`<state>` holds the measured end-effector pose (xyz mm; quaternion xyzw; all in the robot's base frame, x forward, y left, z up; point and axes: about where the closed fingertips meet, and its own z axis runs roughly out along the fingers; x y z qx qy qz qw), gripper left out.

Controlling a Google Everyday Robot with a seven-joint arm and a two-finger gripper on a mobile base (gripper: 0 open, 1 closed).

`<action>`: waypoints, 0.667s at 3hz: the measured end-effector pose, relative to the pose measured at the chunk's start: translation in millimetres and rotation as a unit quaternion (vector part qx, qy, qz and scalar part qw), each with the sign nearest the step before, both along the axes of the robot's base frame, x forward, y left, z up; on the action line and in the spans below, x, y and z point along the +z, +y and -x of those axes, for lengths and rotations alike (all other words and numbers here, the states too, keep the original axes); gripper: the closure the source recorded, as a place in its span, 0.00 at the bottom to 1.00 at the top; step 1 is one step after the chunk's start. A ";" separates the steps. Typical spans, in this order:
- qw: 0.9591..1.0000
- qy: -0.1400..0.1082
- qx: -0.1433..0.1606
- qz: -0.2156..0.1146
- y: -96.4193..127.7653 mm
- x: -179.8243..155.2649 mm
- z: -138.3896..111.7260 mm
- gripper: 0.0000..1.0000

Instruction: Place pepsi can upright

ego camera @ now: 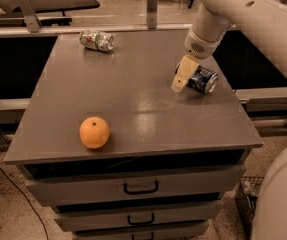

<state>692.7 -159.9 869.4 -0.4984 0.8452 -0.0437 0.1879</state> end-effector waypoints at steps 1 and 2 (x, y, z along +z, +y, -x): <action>1.000 0.011 -0.015 0.013 7.8 -14.0 -6.8 0.18; 0.999 0.019 -0.031 0.026 7.6 -24.9 -8.3 0.42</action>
Offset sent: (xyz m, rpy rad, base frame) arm 0.0091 0.0063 -0.0318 -0.0835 0.0509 -0.1023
